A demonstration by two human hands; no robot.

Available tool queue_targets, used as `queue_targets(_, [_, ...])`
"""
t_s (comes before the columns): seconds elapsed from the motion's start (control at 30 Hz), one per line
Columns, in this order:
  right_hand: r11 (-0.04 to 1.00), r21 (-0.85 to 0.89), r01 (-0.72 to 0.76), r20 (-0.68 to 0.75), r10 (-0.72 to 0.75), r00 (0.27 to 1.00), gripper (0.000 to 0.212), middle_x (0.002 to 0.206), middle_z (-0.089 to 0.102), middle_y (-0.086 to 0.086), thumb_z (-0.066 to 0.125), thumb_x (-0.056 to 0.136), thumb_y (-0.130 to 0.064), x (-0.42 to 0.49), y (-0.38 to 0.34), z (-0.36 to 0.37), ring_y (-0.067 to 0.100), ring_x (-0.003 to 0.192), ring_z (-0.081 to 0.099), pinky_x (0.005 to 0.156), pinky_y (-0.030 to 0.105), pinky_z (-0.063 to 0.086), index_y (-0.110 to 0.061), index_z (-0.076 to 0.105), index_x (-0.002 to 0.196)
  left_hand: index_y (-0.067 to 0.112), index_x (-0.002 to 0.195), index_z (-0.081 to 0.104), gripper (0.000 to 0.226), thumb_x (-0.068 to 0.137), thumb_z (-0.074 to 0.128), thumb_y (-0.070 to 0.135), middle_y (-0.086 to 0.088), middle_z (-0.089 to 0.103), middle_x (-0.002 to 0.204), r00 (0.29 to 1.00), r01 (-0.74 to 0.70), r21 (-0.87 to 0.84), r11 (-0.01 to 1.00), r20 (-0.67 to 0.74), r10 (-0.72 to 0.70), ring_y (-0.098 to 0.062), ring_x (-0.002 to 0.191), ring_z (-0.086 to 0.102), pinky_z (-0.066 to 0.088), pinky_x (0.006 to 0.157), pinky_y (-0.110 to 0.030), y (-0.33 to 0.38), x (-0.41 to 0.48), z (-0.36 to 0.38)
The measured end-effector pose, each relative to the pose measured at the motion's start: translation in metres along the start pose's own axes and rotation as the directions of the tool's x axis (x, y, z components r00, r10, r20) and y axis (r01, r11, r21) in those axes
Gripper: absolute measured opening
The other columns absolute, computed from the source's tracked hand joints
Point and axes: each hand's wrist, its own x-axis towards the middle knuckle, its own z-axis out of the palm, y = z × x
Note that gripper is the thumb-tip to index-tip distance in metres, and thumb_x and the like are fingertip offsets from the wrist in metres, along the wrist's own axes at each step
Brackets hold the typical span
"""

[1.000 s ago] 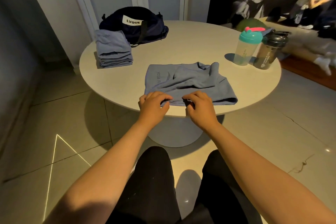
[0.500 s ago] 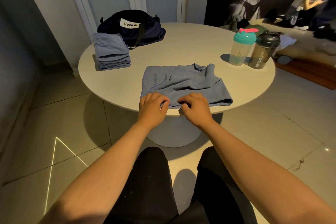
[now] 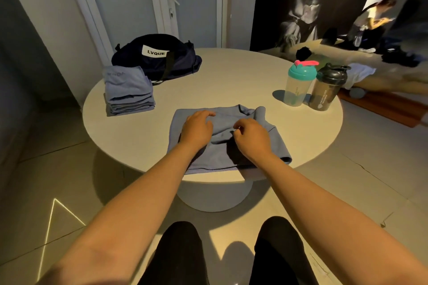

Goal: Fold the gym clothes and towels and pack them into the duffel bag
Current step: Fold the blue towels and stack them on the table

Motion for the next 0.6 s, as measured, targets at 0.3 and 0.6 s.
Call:
queue_targets(0.3, [0.993,-0.110,0.049,-0.089,-0.059,0.994,0.030,0.117,0.064,0.008,0.056,0.092,-0.017,0.023,0.019,0.017,0.031,0.109,0.056,0.092,0.042,0.038,-0.015,0.069,0.118,0.012,0.125,0.067,0.032,0.099,0.049,0.014,0.001,0.057,0.116,0.996,-0.007,-0.117,0.993,0.085,0.017,-0.006,0.102,0.058,0.045,0.096,-0.032,-0.016,0.036,0.032])
queue_targets(0.6, [0.973,-0.229,0.021,0.327,0.057,0.943,0.042,0.148,0.040,0.008,0.047,0.102,-0.030,0.043,0.005,0.036,0.030,0.145,0.024,0.120,0.063,0.003,-0.020,0.046,0.142,0.023,0.150,0.041,0.046,0.104,0.043,0.021,-0.002,0.030,0.154,0.976,0.206,0.102,0.973,0.046,-0.212,-0.031,0.116,0.051,0.042,0.092,-0.032,-0.059,0.038,-0.011])
